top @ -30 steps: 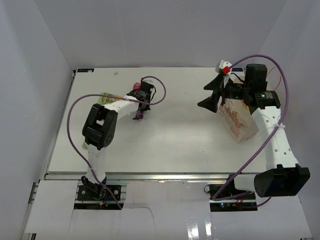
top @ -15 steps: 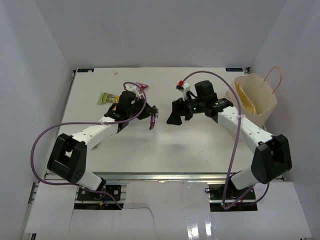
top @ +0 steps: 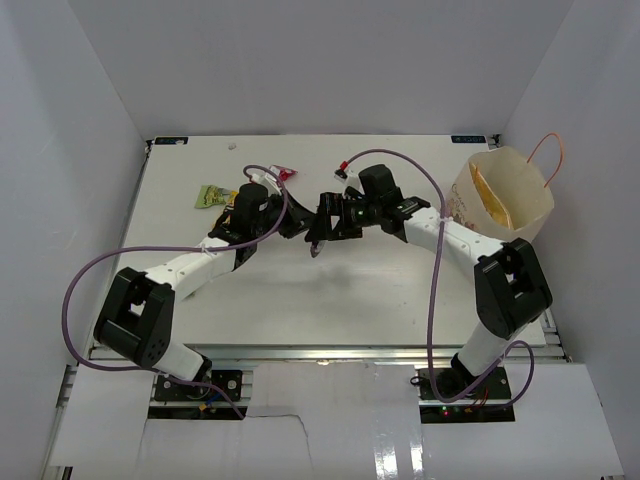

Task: Place the snacks into the paper bag

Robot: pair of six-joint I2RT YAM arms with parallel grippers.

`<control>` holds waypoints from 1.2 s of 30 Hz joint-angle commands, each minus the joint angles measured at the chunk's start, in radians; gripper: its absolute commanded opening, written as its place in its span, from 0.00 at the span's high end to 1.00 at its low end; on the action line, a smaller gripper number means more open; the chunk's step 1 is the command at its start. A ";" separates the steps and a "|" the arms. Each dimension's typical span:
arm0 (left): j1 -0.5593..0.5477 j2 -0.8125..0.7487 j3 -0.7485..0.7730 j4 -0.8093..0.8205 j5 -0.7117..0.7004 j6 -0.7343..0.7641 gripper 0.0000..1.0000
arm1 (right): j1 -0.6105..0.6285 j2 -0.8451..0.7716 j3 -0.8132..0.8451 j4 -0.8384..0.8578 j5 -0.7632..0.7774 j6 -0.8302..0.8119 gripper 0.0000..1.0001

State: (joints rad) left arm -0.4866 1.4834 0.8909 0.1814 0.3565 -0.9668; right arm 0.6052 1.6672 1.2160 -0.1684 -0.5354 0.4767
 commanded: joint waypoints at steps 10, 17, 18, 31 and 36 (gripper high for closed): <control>-0.004 -0.035 0.026 0.058 0.026 -0.036 0.98 | 0.018 -0.007 -0.019 0.150 -0.049 0.082 0.50; 0.006 -0.077 0.052 0.055 -0.002 -0.020 0.39 | 0.005 -0.087 -0.053 0.122 -0.032 -0.051 0.62; 0.011 -0.084 0.057 0.049 -0.002 -0.015 0.36 | 0.001 -0.105 -0.050 0.116 -0.031 -0.071 0.64; 0.049 -0.331 0.191 -0.466 -0.410 0.373 0.12 | -0.241 -0.283 0.377 -0.360 -0.192 -0.898 0.71; 0.052 -0.426 0.063 -0.473 -0.452 0.392 0.11 | -0.402 -0.279 0.626 -0.508 -0.111 -1.001 0.70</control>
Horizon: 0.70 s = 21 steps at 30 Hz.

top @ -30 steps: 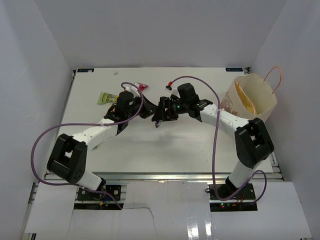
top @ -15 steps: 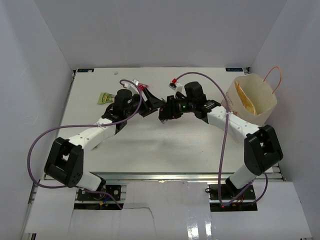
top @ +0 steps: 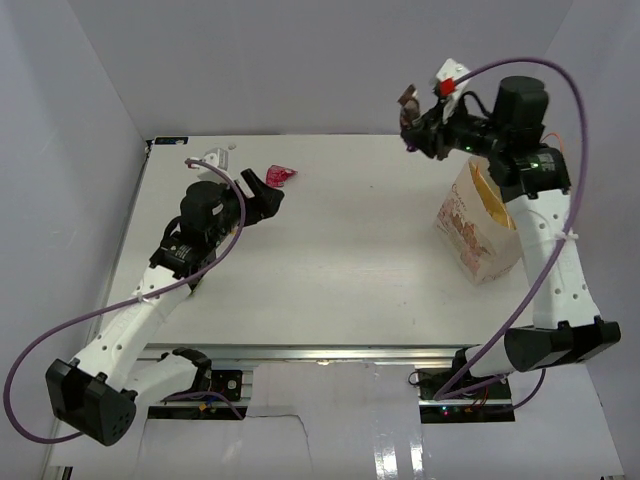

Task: Place the snacks into the paper bag

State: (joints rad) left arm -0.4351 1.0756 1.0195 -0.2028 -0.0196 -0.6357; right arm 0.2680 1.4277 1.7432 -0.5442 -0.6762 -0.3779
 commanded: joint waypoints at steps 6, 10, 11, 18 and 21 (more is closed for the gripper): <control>0.002 -0.011 -0.127 -0.058 -0.106 0.142 0.10 | -0.424 -0.021 0.225 -0.183 0.061 -0.113 0.70; 0.010 0.061 -0.122 -0.034 -0.111 0.214 0.10 | -0.498 0.026 0.233 -0.290 0.116 -0.180 0.69; 0.012 0.091 -0.119 -0.027 -0.106 0.223 0.10 | -0.501 0.033 0.208 -0.331 0.133 -0.226 0.69; 0.022 0.162 -0.121 0.011 -0.080 0.237 0.10 | -0.532 0.082 0.056 -0.347 0.337 -0.285 0.67; 0.030 0.170 -0.119 0.013 -0.079 0.234 0.10 | -0.543 0.096 0.018 -0.349 0.377 -0.296 0.63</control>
State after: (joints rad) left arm -0.4164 1.2591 0.8913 -0.2276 -0.1051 -0.4183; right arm -0.2611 1.5333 1.7737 -0.8845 -0.3801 -0.6388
